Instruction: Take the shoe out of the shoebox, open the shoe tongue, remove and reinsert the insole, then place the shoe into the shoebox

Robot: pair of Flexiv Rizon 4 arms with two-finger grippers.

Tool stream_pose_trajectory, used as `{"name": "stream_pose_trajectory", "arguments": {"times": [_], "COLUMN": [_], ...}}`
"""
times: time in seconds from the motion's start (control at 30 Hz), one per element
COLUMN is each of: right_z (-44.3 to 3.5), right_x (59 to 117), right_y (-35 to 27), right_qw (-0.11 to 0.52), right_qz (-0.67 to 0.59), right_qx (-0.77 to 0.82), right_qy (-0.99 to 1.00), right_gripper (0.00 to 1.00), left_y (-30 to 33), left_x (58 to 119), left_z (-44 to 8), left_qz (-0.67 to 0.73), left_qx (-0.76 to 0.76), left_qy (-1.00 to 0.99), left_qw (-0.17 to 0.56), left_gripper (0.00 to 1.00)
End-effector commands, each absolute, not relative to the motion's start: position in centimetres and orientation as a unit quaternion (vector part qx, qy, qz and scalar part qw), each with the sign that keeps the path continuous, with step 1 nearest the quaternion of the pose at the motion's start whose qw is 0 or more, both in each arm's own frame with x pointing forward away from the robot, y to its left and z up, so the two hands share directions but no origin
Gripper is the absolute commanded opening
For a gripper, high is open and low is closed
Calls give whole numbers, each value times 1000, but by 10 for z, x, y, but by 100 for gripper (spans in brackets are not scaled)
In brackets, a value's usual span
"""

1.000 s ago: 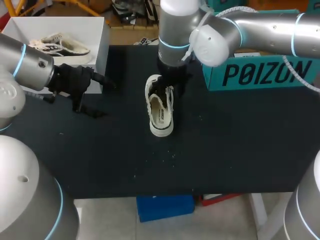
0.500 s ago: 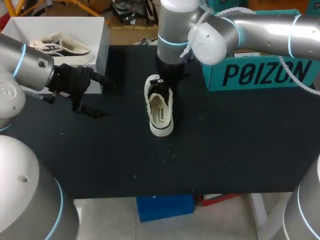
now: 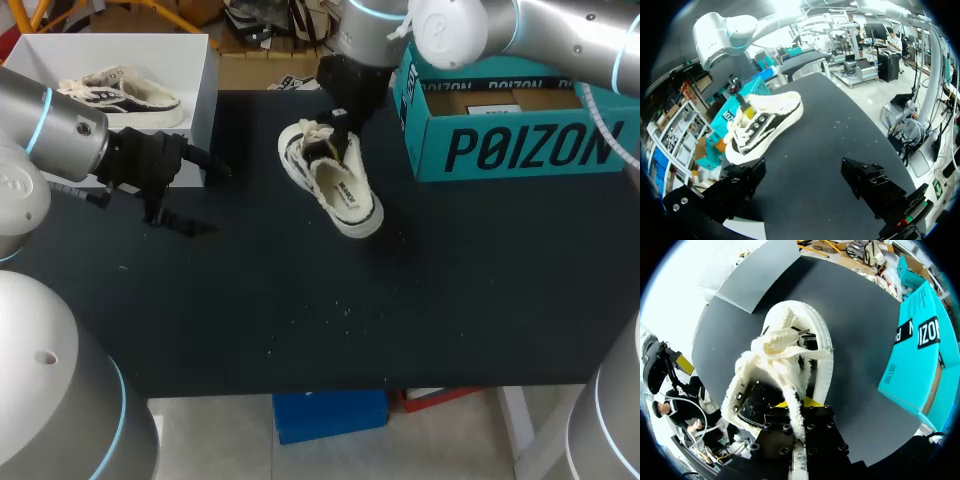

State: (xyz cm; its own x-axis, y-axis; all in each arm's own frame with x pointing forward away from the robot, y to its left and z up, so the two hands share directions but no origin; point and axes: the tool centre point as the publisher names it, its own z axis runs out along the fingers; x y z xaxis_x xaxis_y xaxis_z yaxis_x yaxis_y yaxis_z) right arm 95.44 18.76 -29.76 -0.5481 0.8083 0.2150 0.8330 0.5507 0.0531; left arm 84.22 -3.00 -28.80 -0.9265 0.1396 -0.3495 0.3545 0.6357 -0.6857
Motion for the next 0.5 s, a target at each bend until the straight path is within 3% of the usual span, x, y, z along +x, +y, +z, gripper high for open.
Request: {"name": "stream_pose_trajectory", "arguments": {"times": [0.03,0.13,0.5], "right_z": [-240,-217,-217], "right_x": [967,968,968], "right_y": [172,162,162], "right_qw": [92,46,46], "right_qz": [-66,-30,-30], "right_qx": [-355,-228,-228], "right_qy": [-928,-972,-972], "right_gripper": [0,0,0], "left_y": [-30,-30,-30], "left_x": [842,842,842], "left_z": [-288,-288,-288], "left_qz": [-403,-403,-403], "left_qx": [138,138,138], "left_qy": [895,895,895], "left_qw": [134,134,134], "left_gripper": [100,100,100]}}
